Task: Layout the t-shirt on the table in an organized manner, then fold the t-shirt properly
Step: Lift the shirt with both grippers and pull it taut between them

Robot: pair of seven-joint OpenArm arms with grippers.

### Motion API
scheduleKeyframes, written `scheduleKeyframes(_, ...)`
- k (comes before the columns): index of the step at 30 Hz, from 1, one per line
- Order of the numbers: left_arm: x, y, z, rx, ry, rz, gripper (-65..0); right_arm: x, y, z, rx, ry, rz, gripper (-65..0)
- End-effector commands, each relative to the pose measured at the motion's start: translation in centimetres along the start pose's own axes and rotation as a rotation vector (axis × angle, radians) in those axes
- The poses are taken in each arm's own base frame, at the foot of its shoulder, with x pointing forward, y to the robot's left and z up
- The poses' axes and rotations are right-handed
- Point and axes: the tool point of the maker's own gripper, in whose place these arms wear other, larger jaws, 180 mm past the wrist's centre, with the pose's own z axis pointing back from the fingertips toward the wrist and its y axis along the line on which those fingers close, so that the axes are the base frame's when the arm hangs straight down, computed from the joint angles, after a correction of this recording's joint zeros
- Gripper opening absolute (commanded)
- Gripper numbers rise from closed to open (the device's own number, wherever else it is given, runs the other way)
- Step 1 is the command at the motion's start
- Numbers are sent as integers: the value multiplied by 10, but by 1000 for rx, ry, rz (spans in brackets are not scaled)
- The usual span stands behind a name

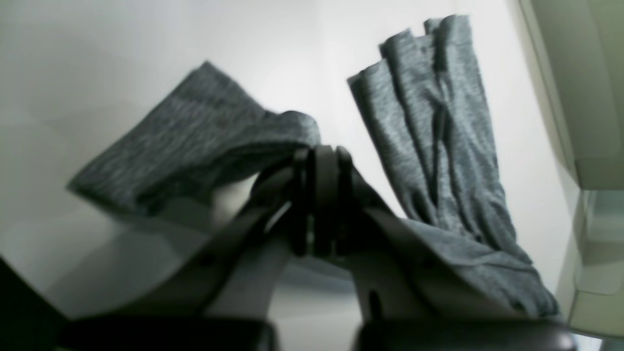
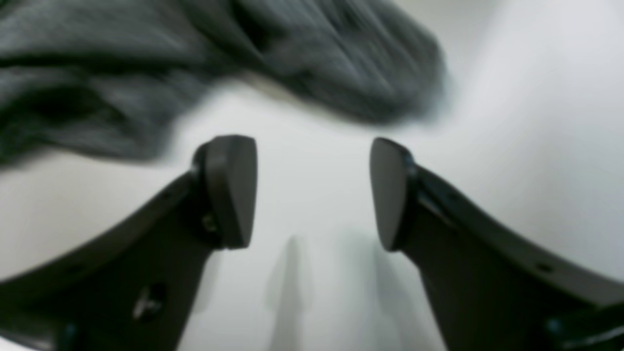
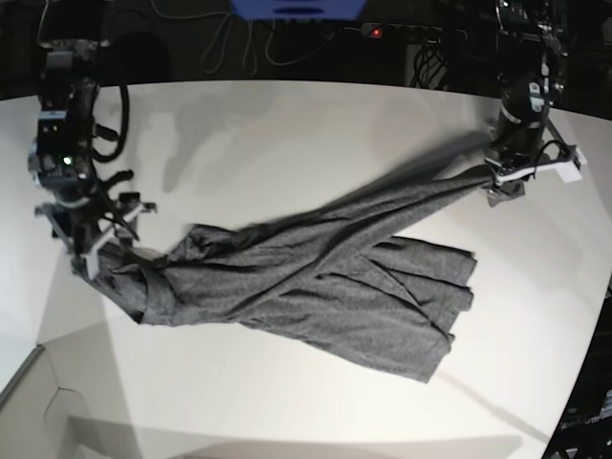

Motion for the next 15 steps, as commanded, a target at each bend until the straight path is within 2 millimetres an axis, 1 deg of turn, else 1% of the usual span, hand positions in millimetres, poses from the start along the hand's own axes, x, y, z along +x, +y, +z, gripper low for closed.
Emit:
scheduleKeyframes(1,8,-6,1,-15,-17,5,-645,27,-7,3,-17,-77,25,-265)
scheduleKeyframes(3,8,-6,1,-15,-17,3,-645,47,-2,0,-7,-116,38,-261)
scheduleKeyframes(5,9,-6,2,-16,-19,3,-645,59,1,-10,1,-119,37,-261)
scheduleKeyframes(7,9,-6,2,-16,-19,3,-645,67,2,-26,8,-103,33,-261)
scheduleKeyframes(10,9,-7,2,-18,-20,3,-646,72,6,-50,21,-58,37,-260)
scheduleKeyframes(12,9,-7,2,-18,-20,3,-646,74,9,-62,26,-31,57,-260)
scheduleKeyframes(15,9,-7,2,-18,-20,3,-646,76,23,-76,50,2,107,-260)
